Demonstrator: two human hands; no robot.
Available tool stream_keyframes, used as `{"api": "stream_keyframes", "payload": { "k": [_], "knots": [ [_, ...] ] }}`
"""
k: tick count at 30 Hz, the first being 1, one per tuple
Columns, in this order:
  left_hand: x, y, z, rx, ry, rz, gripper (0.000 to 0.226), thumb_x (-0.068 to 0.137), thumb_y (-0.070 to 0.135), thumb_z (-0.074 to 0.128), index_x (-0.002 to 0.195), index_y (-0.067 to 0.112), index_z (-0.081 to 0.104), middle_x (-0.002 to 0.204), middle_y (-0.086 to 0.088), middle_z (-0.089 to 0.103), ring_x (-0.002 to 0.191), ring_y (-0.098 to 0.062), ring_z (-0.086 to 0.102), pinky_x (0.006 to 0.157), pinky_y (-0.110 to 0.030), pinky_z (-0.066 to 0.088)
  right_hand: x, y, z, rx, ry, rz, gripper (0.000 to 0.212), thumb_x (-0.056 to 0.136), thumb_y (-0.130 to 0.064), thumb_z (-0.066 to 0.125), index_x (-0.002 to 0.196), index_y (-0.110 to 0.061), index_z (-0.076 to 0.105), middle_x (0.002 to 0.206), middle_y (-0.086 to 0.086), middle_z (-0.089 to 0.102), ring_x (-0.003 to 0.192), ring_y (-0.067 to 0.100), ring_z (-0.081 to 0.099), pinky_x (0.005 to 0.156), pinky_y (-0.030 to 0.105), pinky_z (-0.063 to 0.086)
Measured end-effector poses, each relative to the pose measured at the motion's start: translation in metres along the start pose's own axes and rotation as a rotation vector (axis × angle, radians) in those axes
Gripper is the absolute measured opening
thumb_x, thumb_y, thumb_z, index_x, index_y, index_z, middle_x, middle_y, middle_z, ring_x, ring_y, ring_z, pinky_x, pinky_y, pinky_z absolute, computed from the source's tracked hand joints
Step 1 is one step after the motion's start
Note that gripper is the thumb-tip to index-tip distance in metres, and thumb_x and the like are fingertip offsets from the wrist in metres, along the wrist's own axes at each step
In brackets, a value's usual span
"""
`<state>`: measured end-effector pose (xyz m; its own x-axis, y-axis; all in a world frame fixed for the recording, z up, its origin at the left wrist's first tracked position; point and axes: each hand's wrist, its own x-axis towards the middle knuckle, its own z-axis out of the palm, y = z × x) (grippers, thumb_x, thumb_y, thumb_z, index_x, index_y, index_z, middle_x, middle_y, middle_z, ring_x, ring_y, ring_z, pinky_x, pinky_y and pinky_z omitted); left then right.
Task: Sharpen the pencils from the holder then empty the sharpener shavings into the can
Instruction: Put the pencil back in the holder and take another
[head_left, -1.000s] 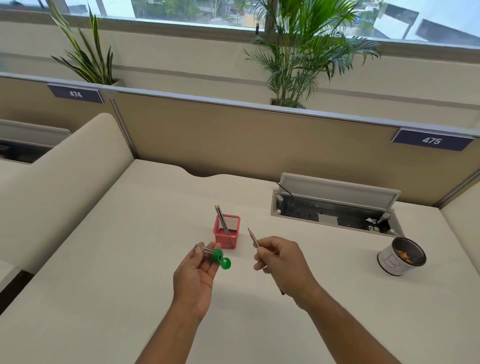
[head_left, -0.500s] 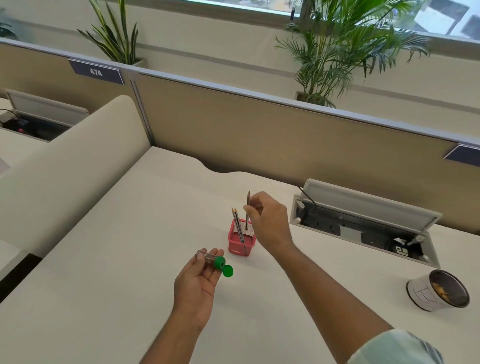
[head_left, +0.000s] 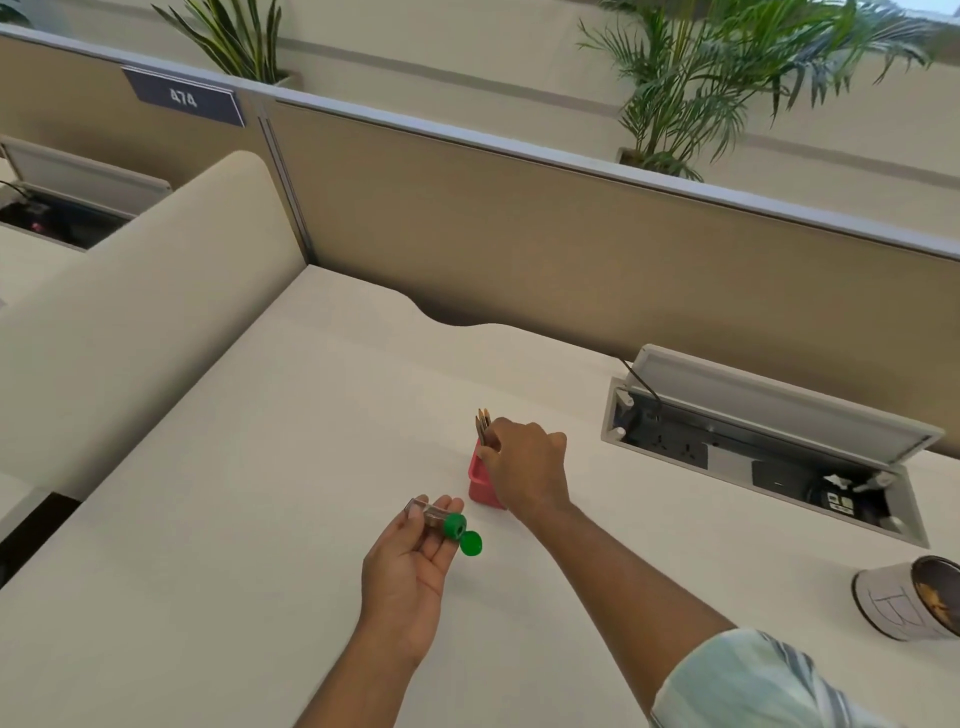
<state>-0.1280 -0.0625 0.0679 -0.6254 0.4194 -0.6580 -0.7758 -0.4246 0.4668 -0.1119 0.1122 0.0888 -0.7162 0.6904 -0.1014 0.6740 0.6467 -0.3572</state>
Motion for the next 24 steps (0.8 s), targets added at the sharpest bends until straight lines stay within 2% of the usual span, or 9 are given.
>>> {"api": "stream_keyframes", "payload": {
  "k": [9, 13, 16, 18, 21, 24],
  "knots": [
    [0.007, -0.005, 0.008, 0.005, -0.005, 0.000, 0.024, 0.111, 0.010, 0.051, 0.128, 0.000, 0.064, 0.123, -0.026, 0.077, 0.107, -0.032, 0.080, 0.082, -0.037, 0.068, 0.003, 0.008, 0.014, -0.040, -0.014, -0.061, 0.027, 0.102, -0.043, 0.051, 0.107, -0.027, 0.072, 0.096, -0.004, 0.074, 0.100, 0.023, 0.060, 0.091, 0.042, 0.036],
    [0.009, -0.004, 0.010, -0.001, -0.006, 0.003, 0.022, 0.110, 0.010, 0.052, 0.126, 0.000, 0.065, 0.121, -0.025, 0.078, 0.108, -0.032, 0.080, 0.082, -0.037, 0.068, 0.005, 0.011, 0.010, 0.073, 0.052, -0.031, 0.024, 0.100, -0.044, 0.055, 0.107, -0.028, 0.071, 0.100, -0.007, 0.074, 0.102, 0.019, 0.060, 0.091, 0.040, 0.037],
    [0.010, -0.002, 0.010, 0.001, -0.004, 0.005, 0.024, 0.111, 0.011, 0.052, 0.128, 0.000, 0.064, 0.121, -0.024, 0.079, 0.108, -0.032, 0.080, 0.084, -0.038, 0.068, 0.009, 0.014, 0.002, 0.259, 0.143, 0.054, 0.015, 0.099, -0.040, 0.061, 0.101, -0.027, 0.069, 0.100, -0.008, 0.068, 0.100, 0.016, 0.059, 0.091, 0.039, 0.037],
    [0.011, -0.002, 0.011, 0.001, -0.001, 0.006, 0.025, 0.111, 0.011, 0.051, 0.129, 0.000, 0.064, 0.120, -0.024, 0.079, 0.108, -0.033, 0.080, 0.087, -0.039, 0.067, 0.014, 0.018, -0.002, 0.297, 0.158, 0.094, 0.014, 0.099, -0.038, 0.061, 0.107, -0.028, 0.068, 0.107, -0.007, 0.065, 0.106, 0.016, 0.057, 0.094, 0.041, 0.036],
    [0.011, 0.000, 0.012, -0.003, 0.000, 0.004, 0.026, 0.111, 0.010, 0.051, 0.132, 0.000, 0.063, 0.120, -0.024, 0.079, 0.109, -0.033, 0.080, 0.087, -0.040, 0.067, 0.023, 0.022, -0.003, 0.240, 0.028, 0.114, 0.026, 0.101, -0.041, 0.058, 0.123, -0.032, 0.067, 0.130, -0.004, 0.058, 0.124, 0.019, 0.050, 0.099, 0.043, 0.032],
    [0.009, 0.001, 0.013, 0.002, -0.003, 0.004, 0.027, 0.111, 0.011, 0.051, 0.133, 0.000, 0.062, 0.120, -0.023, 0.079, 0.110, -0.033, 0.079, 0.087, -0.039, 0.067, 0.027, 0.026, -0.001, 0.235, -0.095, 0.134, 0.025, 0.101, -0.042, 0.058, 0.123, -0.037, 0.068, 0.140, -0.005, 0.055, 0.131, 0.021, 0.046, 0.098, 0.043, 0.029]
  ]
}}
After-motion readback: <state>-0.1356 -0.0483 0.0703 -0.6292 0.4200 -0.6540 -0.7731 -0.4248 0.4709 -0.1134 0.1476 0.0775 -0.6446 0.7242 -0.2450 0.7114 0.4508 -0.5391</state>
